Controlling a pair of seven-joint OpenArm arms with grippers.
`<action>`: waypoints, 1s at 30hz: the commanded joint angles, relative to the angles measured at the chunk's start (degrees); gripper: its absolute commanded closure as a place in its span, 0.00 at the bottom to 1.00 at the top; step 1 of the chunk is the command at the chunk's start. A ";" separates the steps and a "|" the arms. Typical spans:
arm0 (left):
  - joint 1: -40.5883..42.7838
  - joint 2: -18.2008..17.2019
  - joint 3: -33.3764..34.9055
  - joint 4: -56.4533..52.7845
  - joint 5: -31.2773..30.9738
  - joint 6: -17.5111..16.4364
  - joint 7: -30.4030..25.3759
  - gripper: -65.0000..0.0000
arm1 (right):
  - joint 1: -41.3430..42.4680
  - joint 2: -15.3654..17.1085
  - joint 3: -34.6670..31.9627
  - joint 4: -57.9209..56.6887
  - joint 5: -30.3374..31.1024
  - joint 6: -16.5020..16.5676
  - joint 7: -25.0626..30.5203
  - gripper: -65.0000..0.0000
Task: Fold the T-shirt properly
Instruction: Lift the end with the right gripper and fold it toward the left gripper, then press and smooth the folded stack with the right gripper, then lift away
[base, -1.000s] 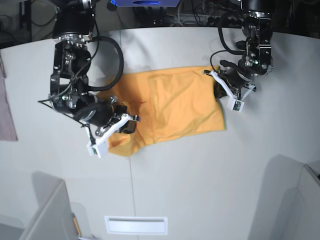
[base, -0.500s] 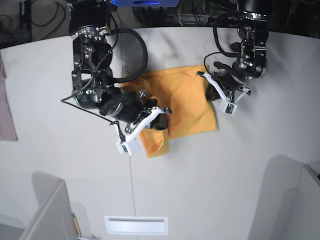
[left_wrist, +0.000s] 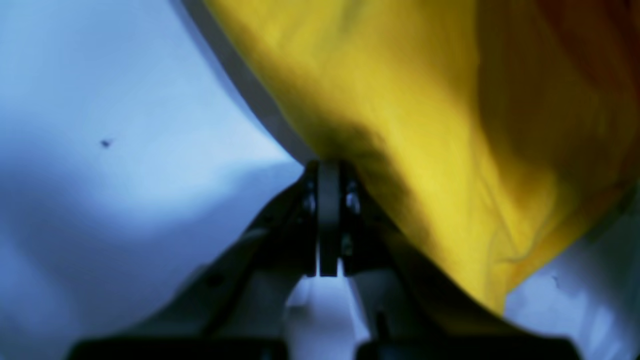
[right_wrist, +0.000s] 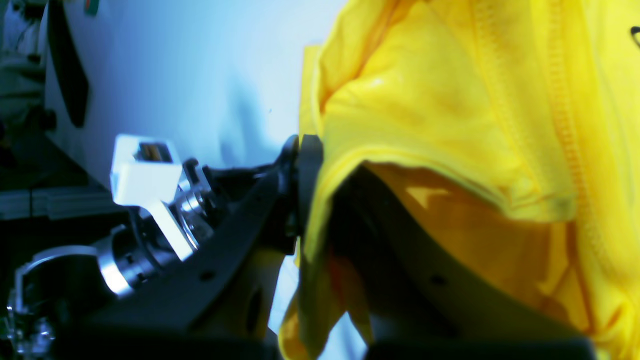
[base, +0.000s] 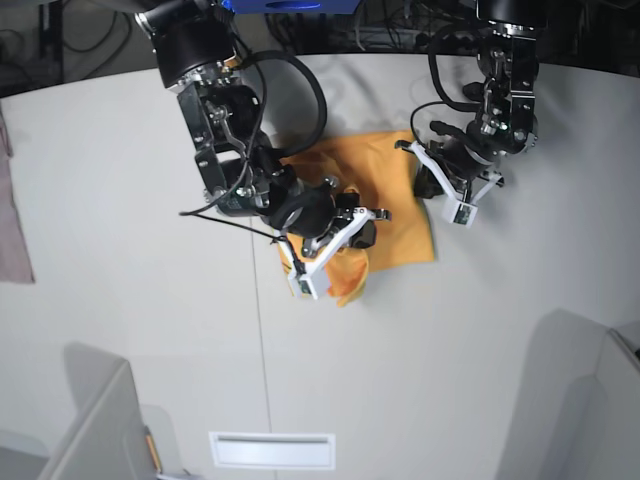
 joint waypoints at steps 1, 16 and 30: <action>-0.45 -0.47 -0.19 1.10 -0.73 -0.02 -0.88 1.00 | 1.18 -0.63 -0.80 -0.10 1.00 0.30 1.57 1.00; -0.45 -2.14 -0.54 0.83 -0.82 -0.02 -0.88 1.00 | 3.38 -0.54 -5.28 -9.95 1.00 0.30 7.37 1.00; 1.93 -3.02 -16.63 0.66 -0.82 -0.46 -0.79 1.00 | 3.73 -1.86 -8.36 -12.94 1.35 0.30 9.39 0.59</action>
